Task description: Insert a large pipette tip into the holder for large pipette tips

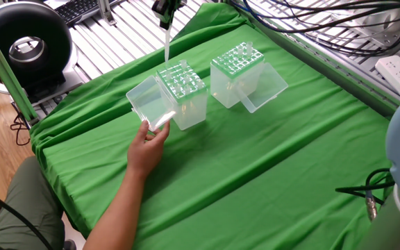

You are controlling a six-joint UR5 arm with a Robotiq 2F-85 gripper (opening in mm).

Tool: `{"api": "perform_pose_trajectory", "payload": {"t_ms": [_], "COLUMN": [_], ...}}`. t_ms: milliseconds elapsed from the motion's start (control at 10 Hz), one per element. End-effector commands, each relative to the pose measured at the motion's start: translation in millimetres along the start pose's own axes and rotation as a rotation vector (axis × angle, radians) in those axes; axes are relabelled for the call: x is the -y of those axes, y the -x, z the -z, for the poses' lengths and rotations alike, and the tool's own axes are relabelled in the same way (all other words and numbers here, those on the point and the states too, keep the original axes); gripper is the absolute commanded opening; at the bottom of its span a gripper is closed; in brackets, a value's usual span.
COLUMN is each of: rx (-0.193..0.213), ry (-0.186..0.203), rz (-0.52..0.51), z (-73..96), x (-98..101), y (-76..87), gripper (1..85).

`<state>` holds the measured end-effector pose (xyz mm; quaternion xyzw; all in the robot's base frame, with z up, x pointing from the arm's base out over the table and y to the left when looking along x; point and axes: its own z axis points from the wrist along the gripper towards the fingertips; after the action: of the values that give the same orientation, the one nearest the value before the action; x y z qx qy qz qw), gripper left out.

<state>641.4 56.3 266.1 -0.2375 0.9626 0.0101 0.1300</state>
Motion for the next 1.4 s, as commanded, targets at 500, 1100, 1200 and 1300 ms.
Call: {"api": "perform_pose_trajectory", "payload": {"t_ms": [500, 1100, 1200, 1300], "rx": [-0.03, -0.029, -0.03, -0.034], "ry": [0.01, 0.009, 0.01, 0.012], "rz": [0.005, 0.005, 0.007, 0.011], "z": [22.9, 9.9, 8.9, 7.3], "x": [-3.7, -4.0, -4.4, -5.3], "y": [-1.4, -1.9, -2.3, -3.6], "gripper": [1.0, 1.0, 1.0, 1.0]}}
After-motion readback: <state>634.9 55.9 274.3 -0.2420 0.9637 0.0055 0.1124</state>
